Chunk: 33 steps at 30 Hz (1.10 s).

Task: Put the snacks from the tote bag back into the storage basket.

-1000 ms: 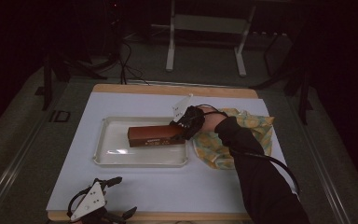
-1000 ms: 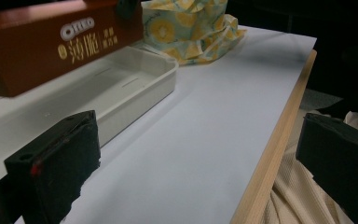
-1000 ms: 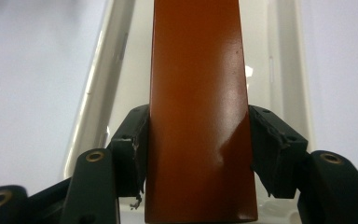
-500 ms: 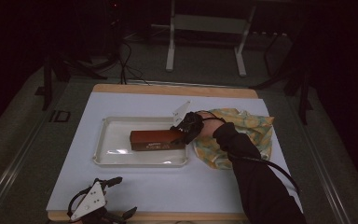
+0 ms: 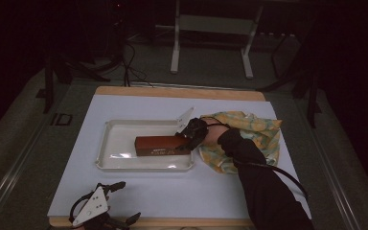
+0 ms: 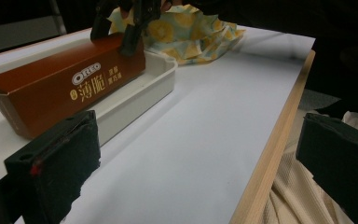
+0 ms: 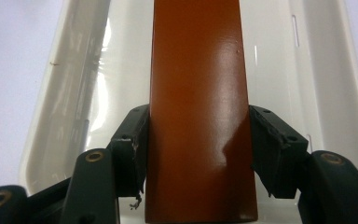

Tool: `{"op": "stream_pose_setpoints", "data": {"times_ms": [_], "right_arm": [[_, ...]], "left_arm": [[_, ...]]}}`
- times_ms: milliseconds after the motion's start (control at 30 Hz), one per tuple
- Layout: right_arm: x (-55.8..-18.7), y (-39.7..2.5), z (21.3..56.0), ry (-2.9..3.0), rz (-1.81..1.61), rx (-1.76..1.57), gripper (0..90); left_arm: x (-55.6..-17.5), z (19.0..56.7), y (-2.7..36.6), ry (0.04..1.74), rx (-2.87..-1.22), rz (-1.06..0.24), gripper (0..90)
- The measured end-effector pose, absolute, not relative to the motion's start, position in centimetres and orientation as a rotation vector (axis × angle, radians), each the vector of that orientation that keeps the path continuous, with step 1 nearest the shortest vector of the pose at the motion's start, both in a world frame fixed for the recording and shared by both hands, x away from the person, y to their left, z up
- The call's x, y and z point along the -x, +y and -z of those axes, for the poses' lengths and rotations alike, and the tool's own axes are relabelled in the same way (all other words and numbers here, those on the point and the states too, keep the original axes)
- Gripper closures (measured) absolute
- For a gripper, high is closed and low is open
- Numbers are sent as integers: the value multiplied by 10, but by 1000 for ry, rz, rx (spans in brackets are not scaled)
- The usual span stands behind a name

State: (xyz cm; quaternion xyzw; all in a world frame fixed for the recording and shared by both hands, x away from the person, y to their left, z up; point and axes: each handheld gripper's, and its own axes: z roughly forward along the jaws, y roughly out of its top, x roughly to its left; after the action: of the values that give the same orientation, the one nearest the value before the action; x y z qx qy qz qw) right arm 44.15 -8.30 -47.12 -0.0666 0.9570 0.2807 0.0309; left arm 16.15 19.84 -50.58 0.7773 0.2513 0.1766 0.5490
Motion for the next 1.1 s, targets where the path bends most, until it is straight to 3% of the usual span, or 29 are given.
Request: {"op": "stream_pose_setpoints", "data": {"times_ms": [567,1100], "right_arm": [[-442,-79,475,2963,-823,165,381],[-437,-95,438,2901,-908,85,353]], "left_arm": [[-162,506,197,586,-1843,-409,0],[-163,506,196,584,-1847,-408,0]]}}
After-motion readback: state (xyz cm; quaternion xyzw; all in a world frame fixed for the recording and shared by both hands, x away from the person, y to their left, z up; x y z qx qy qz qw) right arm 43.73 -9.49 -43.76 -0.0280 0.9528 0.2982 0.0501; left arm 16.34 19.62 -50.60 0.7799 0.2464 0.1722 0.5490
